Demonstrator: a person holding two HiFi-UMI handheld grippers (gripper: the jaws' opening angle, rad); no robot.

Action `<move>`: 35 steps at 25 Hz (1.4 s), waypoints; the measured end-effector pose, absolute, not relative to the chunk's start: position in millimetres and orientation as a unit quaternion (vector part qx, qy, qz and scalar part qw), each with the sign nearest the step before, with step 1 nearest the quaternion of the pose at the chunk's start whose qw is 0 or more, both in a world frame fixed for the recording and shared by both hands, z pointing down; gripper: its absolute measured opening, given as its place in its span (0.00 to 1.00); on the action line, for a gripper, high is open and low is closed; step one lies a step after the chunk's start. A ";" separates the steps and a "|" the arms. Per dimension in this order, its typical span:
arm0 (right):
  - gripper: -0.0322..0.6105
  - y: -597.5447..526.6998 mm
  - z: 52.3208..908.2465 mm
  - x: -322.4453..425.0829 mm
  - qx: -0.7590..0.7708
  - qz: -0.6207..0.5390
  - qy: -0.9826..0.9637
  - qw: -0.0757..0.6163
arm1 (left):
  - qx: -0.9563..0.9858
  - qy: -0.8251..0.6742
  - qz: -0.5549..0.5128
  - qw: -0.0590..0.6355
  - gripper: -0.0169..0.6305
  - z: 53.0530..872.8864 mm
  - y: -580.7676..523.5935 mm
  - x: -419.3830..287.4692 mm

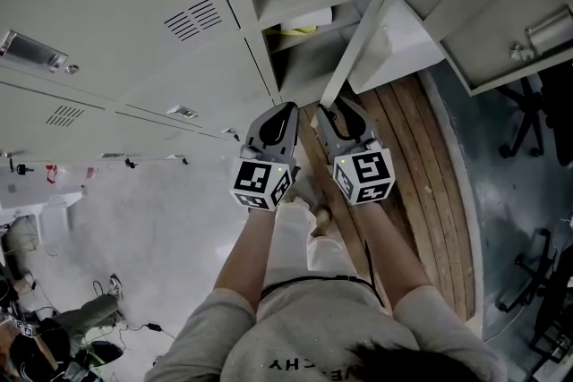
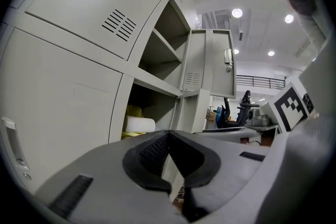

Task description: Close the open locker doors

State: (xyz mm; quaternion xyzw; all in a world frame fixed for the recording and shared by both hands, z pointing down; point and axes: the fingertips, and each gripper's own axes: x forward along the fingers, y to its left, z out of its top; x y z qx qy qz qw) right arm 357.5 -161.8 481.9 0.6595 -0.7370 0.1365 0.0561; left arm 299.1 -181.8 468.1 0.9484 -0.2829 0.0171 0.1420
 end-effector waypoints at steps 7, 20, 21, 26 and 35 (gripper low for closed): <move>0.27 -185.7 482.2 342.3 0.653 0.132 -0.744 0.058 | 0.945 -0.293 0.017 0.142 0.02 469.0 -197.9 285.3; 0.26 -229.8 482.7 322.2 0.653 0.129 -0.744 0.061 | 0.944 -0.296 0.014 0.144 0.02 471.7 -221.1 270.7; 0.26 -232.4 482.7 321.3 0.653 0.128 -0.744 0.061 | 0.944 -0.297 0.014 0.144 0.02 472.0 -222.8 269.7; 0.26 -246.8 483.1 317.6 0.656 0.124 -0.742 0.060 | 0.945 -0.292 0.015 0.144 0.02 473.5 -229.9 266.7; 0.24 -270.6 486.8 310.3 0.653 0.123 -0.744 0.064 | 0.946 -0.291 0.018 0.143 0.02 477.7 -242.9 257.2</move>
